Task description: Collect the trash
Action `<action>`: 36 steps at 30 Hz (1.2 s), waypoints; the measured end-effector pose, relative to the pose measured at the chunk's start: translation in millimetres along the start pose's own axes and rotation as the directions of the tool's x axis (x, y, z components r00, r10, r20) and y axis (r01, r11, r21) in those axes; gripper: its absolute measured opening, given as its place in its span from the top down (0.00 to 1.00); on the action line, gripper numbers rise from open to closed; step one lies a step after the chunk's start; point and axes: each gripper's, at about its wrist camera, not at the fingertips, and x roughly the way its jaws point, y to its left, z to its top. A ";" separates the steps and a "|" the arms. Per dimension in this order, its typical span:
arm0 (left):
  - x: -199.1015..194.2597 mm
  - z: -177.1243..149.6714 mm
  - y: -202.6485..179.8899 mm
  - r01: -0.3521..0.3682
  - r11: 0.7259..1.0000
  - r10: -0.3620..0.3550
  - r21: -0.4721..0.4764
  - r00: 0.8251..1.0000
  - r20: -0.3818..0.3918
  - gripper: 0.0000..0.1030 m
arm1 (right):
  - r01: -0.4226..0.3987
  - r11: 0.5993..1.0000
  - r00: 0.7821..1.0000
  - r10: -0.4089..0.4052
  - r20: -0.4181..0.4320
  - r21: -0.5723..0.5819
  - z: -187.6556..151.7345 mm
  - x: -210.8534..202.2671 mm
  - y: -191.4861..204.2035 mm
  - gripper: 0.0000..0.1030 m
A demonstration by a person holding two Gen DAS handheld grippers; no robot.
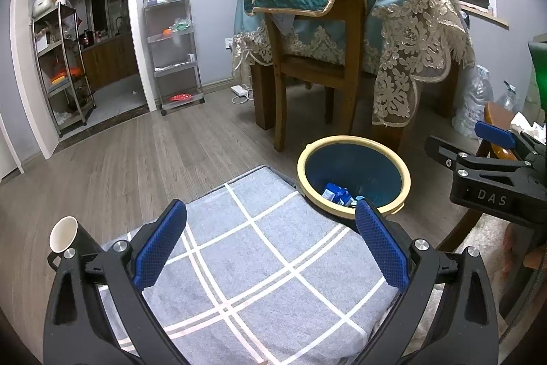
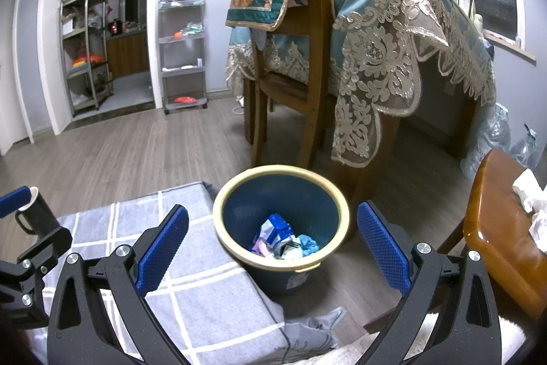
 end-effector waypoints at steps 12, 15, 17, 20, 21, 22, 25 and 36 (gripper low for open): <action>-0.4 0.0 -0.1 0.000 1.000 0.000 0.002 1.000 0.001 0.06 | -0.001 1.000 1.000 0.001 0.000 -0.001 -0.1 0.0 0.2 0.05; -0.6 -0.4 -0.3 0.002 1.000 -0.002 0.004 1.000 0.002 0.06 | -0.001 1.000 1.000 0.001 -0.001 -0.001 -0.2 0.3 0.3 0.05; -0.4 -0.5 -0.3 0.001 1.000 -0.001 0.008 1.000 0.002 0.06 | -0.001 1.000 1.000 0.001 0.000 -0.001 -0.2 0.0 0.4 0.05; -0.6 -0.4 -0.2 0.002 1.000 -0.002 0.006 1.000 0.002 0.06 | -0.001 1.000 1.000 0.001 -0.001 -0.001 -0.4 0.2 0.3 0.05; -0.7 -0.6 0.2 0.002 1.000 -0.002 0.005 1.000 0.002 0.06 | -0.001 1.000 1.000 0.001 -0.002 -0.001 -0.4 0.4 0.5 0.05; -0.5 -0.6 0.3 0.002 1.000 -0.002 0.005 1.000 0.002 0.06 | 0.000 1.000 1.000 0.000 -0.001 -0.001 -0.5 0.0 0.3 0.05; -0.7 -0.5 0.5 0.003 1.000 -0.003 0.006 1.000 0.002 0.06 | -0.001 1.000 1.000 0.001 -0.001 -0.001 -0.5 0.5 0.6 0.05; -0.3 -2.1 1.2 0.008 1.000 -0.008 0.005 1.000 0.002 0.06 | -0.001 1.000 1.000 0.001 -0.002 0.000 -0.6 0.6 0.7 0.05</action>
